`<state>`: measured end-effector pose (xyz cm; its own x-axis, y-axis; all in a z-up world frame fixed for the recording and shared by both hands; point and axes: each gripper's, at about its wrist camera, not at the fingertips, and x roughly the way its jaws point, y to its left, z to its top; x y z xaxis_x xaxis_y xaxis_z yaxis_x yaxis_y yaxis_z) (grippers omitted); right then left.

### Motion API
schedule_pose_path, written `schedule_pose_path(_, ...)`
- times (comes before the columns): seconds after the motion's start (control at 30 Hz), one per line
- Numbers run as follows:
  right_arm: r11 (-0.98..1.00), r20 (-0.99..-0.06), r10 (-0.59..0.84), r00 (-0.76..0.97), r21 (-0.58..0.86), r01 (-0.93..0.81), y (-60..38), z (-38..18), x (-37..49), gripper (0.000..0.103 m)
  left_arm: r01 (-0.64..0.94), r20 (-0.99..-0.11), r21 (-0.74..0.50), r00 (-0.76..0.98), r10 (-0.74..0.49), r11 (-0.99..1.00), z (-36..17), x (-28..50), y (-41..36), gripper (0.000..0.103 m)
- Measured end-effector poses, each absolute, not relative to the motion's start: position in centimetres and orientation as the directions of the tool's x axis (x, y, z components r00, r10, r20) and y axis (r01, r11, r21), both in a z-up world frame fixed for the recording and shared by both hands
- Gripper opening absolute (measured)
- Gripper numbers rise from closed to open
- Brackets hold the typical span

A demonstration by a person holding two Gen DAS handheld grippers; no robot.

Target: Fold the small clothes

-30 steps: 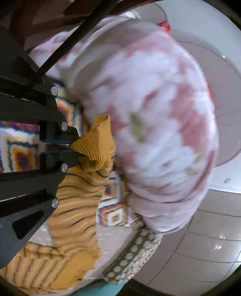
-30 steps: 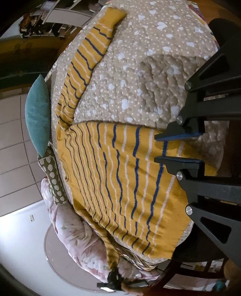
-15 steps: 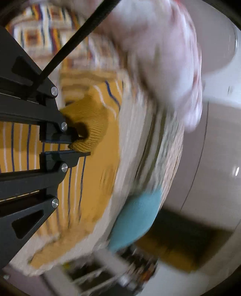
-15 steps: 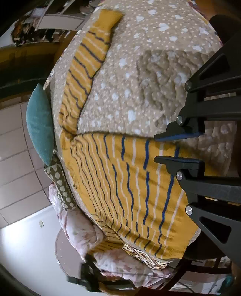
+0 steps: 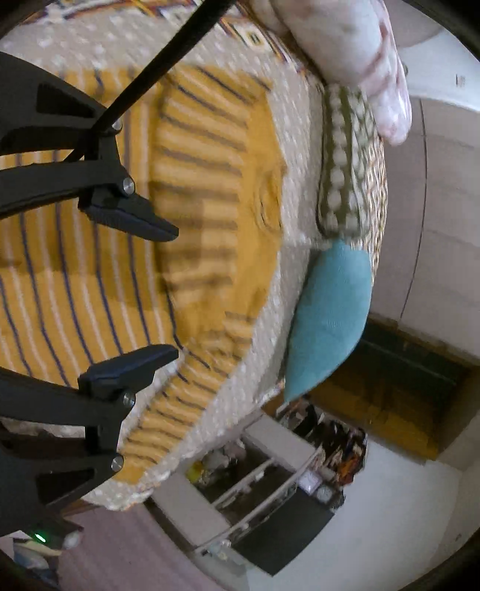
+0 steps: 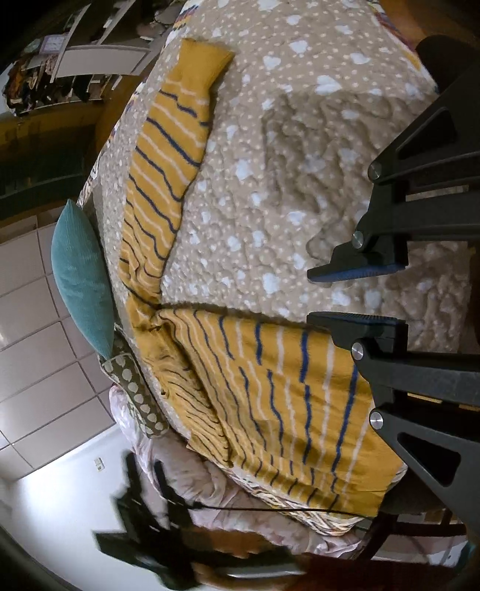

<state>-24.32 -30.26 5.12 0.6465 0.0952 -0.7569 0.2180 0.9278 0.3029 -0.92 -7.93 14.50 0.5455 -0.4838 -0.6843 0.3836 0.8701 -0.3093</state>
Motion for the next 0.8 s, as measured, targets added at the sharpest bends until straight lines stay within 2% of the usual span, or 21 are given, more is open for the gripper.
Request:
schedule_pose_path(0.1,0.943,-0.749,0.109,0.654,0.286,0.170,-28.8,5.9,-22.2,0.018,0.317,-0.697,-0.254,0.595,-0.400,0.914,13.6,-3.6,-3.5,0.068)
schedule_pose_path(0.3,0.960,-0.752,0.144,0.643,0.265,0.095,-25.5,6.0,-17.4,0.018,0.165,-0.759,-0.129,0.618,-0.205,0.978,8.5,-6.0,3.5,0.070)
schedule_pose_path(0.57,0.951,-0.773,0.201,0.602,0.301,0.069,-21.3,3.3,-14.9,0.018,0.032,-0.830,-0.092,0.550,-0.094,0.995,1.0,-7.3,7.8,0.070)
schedule_pose_path(0.7,0.964,-0.804,0.169,0.571,0.254,0.072,-20.3,1.5,-15.2,0.018,0.037,-0.795,-0.053,0.603,-0.064,0.998,0.4,-8.6,7.3,0.078)
schedule_pose_path(0.8,0.957,-0.803,0.175,0.570,0.274,0.091,-20.8,0.8,-15.6,0.019,0.031,-0.784,-0.018,0.619,-0.033,0.999,-0.1,-9.0,6.6,0.083)
